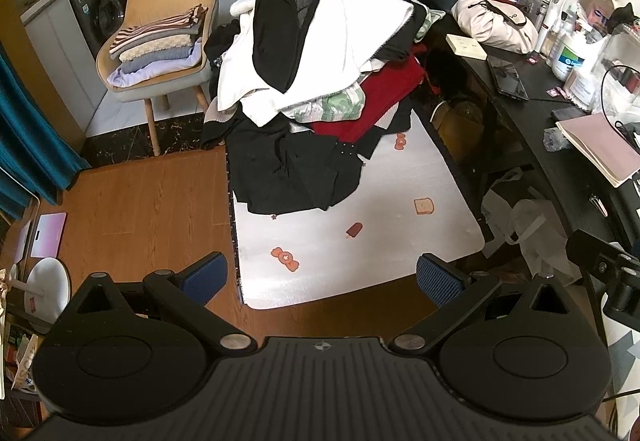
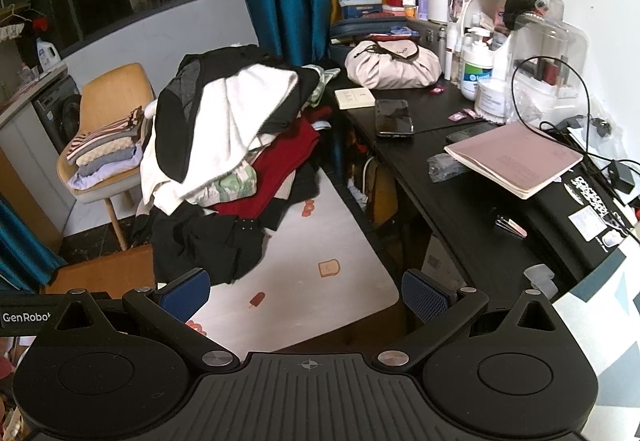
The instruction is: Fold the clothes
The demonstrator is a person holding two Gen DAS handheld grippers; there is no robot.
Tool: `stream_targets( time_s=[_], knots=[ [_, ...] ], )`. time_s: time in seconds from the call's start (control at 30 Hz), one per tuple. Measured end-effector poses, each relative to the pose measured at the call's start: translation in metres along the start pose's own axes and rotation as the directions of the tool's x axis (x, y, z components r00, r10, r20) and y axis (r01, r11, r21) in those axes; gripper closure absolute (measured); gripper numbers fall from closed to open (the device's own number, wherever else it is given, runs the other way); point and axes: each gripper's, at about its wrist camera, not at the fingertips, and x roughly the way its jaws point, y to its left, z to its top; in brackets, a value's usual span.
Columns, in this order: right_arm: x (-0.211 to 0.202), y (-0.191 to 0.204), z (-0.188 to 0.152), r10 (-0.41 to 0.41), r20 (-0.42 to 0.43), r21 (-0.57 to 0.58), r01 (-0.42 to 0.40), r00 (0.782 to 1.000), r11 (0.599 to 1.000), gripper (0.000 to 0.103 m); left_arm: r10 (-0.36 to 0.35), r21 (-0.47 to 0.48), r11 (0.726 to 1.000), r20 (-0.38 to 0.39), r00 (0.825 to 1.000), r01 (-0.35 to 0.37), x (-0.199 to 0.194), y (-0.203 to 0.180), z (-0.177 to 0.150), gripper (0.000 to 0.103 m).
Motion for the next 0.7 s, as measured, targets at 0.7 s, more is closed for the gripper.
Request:
stream_targets(
  time_s=[0.7],
  knots=[
    [0.015, -0.02, 0.008, 0.018, -0.019, -0.034, -0.019, 1.0, 0.999, 0.001, 0.007, -0.018, 1.0, -0.004, 1.0, -0.007, 0.008, -0.021, -0.003, 0.0]
  ],
)
